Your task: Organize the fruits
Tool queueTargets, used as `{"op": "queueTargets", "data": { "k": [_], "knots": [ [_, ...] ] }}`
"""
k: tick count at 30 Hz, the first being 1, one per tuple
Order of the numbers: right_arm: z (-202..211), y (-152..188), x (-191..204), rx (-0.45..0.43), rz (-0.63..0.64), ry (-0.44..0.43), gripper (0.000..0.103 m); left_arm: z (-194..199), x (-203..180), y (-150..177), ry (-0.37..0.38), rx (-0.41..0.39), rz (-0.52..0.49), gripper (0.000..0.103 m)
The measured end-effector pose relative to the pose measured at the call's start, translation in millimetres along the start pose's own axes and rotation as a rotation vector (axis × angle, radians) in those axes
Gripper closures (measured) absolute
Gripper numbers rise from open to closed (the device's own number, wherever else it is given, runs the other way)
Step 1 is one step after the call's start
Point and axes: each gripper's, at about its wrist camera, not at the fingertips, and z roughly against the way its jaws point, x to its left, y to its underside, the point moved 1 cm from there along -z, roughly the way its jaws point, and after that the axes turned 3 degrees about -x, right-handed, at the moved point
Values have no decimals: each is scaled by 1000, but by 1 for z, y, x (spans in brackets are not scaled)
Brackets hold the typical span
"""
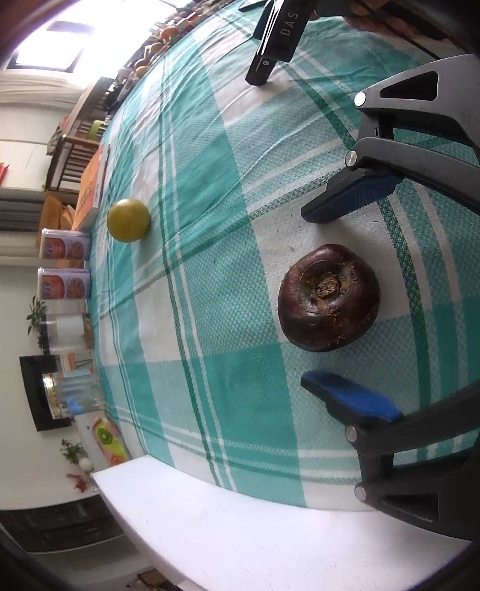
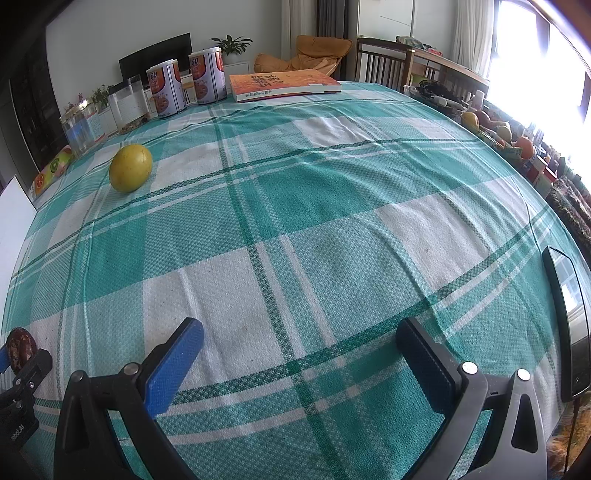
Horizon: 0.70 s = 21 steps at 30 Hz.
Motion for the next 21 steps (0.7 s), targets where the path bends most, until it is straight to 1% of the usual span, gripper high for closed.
{"op": "queueTargets", "data": {
  "k": [7,21],
  "knots": [
    [0,0,0,0,0,0,0,-4,4,1,-12,14,19,9],
    [0,0,0,0,0,0,0,-4,4,1,-25,15,23,6]
  ]
}}
